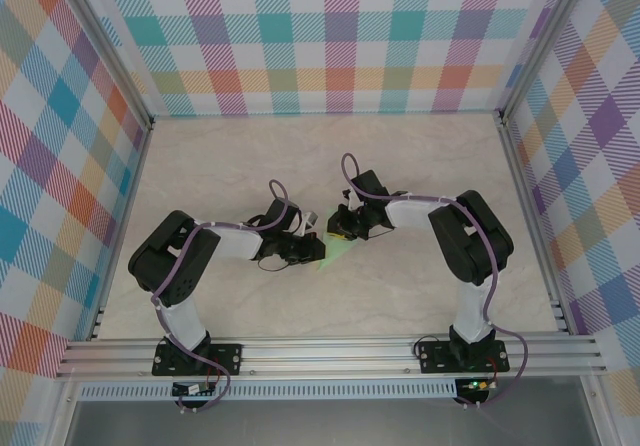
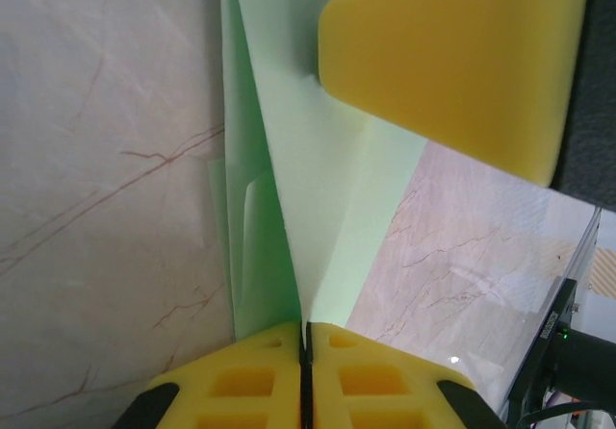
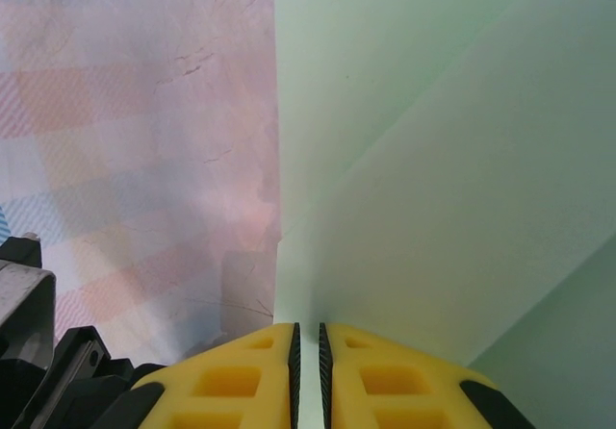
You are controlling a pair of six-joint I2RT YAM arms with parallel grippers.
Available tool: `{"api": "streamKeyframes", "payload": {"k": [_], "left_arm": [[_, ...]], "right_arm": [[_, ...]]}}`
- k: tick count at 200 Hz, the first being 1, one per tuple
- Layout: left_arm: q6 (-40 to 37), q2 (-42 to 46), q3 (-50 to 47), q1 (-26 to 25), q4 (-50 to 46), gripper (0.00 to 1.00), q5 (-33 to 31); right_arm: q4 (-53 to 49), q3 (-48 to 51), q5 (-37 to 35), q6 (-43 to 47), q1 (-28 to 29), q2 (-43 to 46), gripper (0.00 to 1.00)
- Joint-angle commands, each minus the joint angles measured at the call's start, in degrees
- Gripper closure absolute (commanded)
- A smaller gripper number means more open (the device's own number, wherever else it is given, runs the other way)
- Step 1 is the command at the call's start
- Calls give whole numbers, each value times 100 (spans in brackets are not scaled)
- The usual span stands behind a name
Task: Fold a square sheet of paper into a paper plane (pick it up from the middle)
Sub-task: Fourth fold the wing at the center of the table.
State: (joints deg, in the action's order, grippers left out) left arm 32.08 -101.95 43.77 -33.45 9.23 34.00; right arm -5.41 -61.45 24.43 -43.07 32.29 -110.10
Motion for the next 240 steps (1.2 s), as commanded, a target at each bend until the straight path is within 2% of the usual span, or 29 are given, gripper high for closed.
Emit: {"api": "streamKeyframes", "payload": {"k": [1,45,107,176,240], "left_arm": [[-59,-15,-35,102,-243,94,16],[94,-169,30,191,-359,100,154],[122,-453,302,234,-527,100,635],[327,-519,255,348,-503,100,643],[371,-527,211,383,-449,100,678]], "right_arm": [[25,107,-138,-63,-32,-2,84],[141,290,-159,-184,-117,160,84],[105,362,-88,-171,-188,806,81],[525,308,578,-226,-83,452,82],[177,-76,312,-151,-83,36,83]]}}
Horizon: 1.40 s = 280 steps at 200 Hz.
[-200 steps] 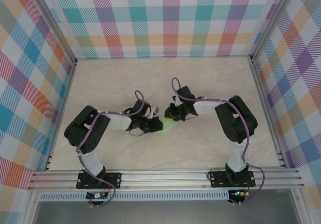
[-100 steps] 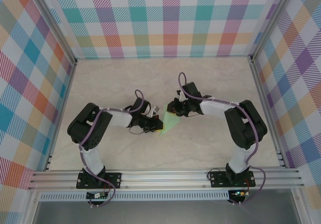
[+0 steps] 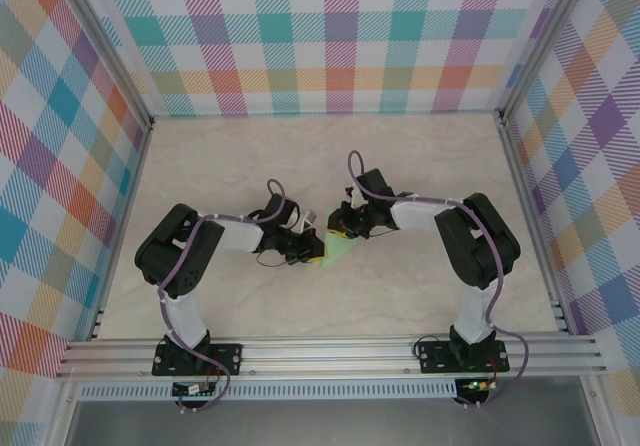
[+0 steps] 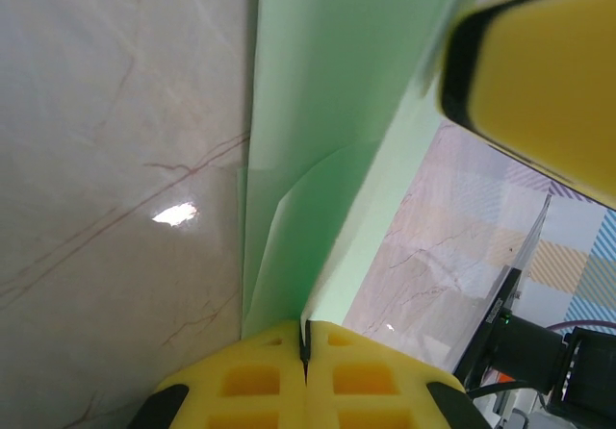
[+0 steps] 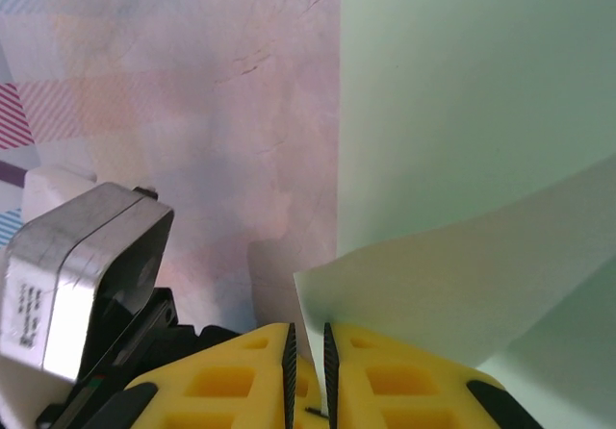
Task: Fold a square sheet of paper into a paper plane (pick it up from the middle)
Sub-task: Fourth fold the wing at the center of the table.
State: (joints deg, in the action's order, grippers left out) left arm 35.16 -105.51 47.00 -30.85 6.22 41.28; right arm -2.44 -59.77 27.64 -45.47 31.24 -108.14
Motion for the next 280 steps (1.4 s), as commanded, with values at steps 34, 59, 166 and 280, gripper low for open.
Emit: {"api": "streamKeyframes", "payload": {"k": [34,59,166,280], "left_arm": [[61,-162,-149,132,-156,100,-85],[57,-168,-147,132,-163,100,-97],[95,203,-222,132,-323,85,-321],[46,163,-263,82,-463,96,-139]], "right_arm": [[-200,-323,-122,150,5,-271,83],[-258,-439,17,223,-4,-435,83],[-845,-598,-139,565,-13,-867,83],[-907,-502,-238,601,-13,-899,83]]}}
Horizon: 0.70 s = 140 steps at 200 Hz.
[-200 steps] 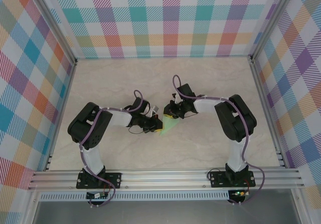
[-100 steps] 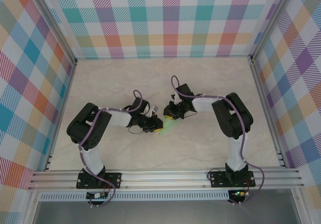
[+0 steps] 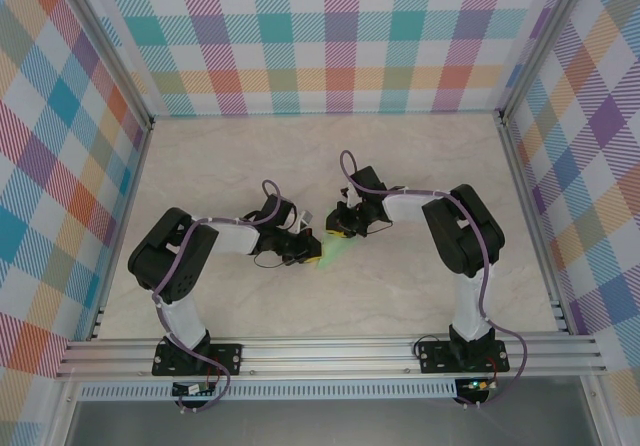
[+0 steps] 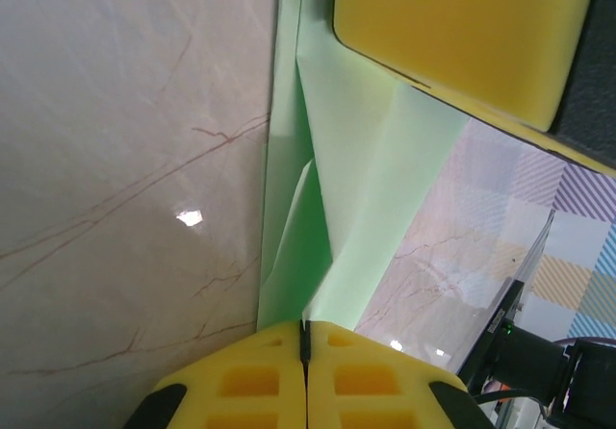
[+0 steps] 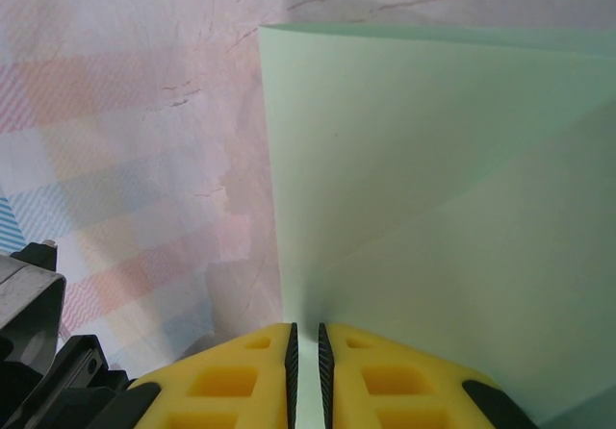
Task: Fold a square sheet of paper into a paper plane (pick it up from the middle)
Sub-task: Fourth fold the wing at the center of the table.
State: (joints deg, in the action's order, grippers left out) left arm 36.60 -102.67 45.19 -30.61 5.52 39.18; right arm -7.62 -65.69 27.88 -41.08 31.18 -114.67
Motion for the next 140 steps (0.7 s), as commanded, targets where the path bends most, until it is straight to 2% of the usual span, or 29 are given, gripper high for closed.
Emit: {"api": "streamKeyframes", "payload": {"k": [1,21,47,109,140], "left_arm": [[-104,-121,-81,57,-411,96,63],[-214,-78,-45,12,-784,96,-86],[-315,51,-86,-63,-1106,91,-217],[-310,168,-116,-127,-1194,89,-211],[-303,186,-122,-138,-1094,88,-4]], "right_arm": [[-385,91,-259,162,-6,-243,83],[-402,122,-324,166,-6,-281,83],[-359,188,-308,197,-5,-318,83],[-419,241,-424,239,-7,-388,84],[-425,267,-445,273,-7,-407,84]]}}
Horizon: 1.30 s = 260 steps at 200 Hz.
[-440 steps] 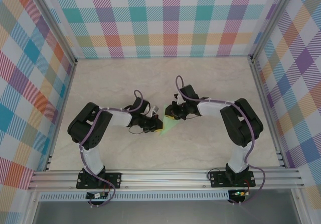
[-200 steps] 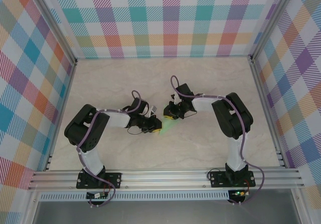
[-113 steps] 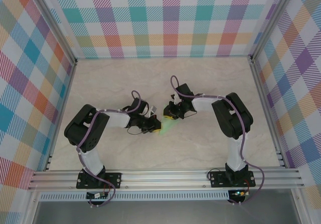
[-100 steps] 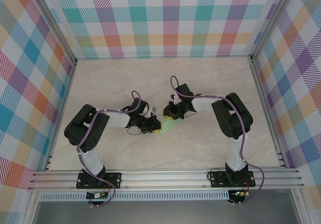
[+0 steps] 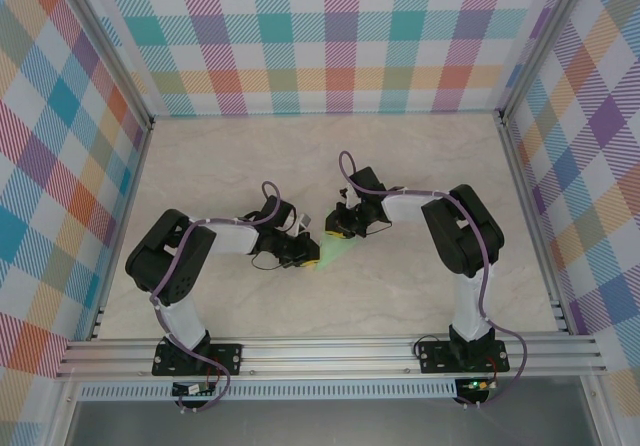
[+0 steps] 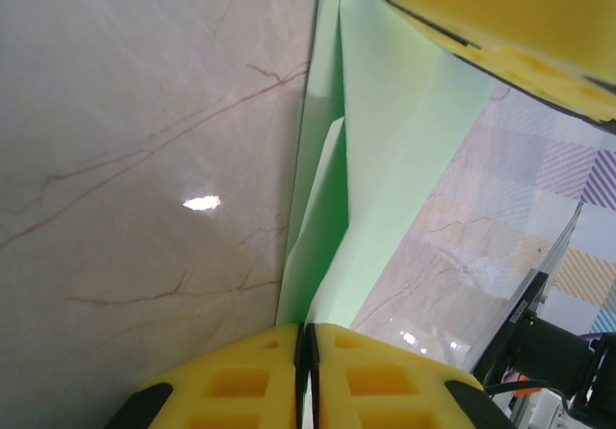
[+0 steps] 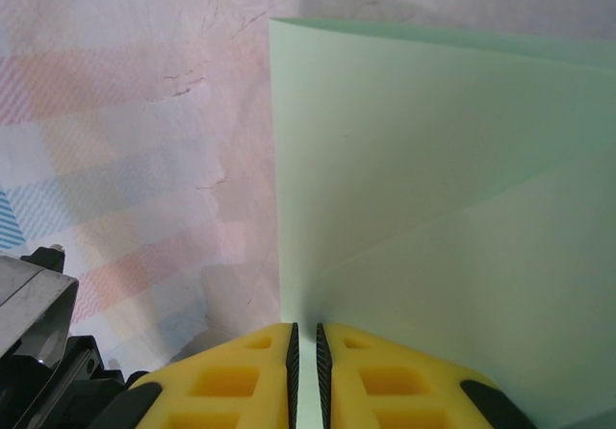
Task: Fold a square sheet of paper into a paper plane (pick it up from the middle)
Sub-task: Fourth fold the wing at the center of the table.
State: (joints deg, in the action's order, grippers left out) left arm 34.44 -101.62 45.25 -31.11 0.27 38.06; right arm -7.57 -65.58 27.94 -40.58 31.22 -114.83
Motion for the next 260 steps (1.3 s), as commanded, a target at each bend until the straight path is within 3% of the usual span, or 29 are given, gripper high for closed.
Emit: {"api": "streamKeyframes", "payload": {"k": [1,65,125,185,260], "left_arm": [[-87,85,-130,-88,-567,88,110],[-392,12,47,-158,-1044,93,152],[-582,130,106,-191,-1469,88,-5],[-626,-36,94,-224,-1569,94,-192],[-830,-164,460,-406,-2984,94,-851]], "right_arm": [[-429,256,-454,220,-11,-391,84],[-415,256,-465,204,-11,-422,84],[-424,274,-494,210,-11,-407,84],[-430,298,-503,217,-8,-416,84],[-528,287,-606,260,-9,-417,84]]}}
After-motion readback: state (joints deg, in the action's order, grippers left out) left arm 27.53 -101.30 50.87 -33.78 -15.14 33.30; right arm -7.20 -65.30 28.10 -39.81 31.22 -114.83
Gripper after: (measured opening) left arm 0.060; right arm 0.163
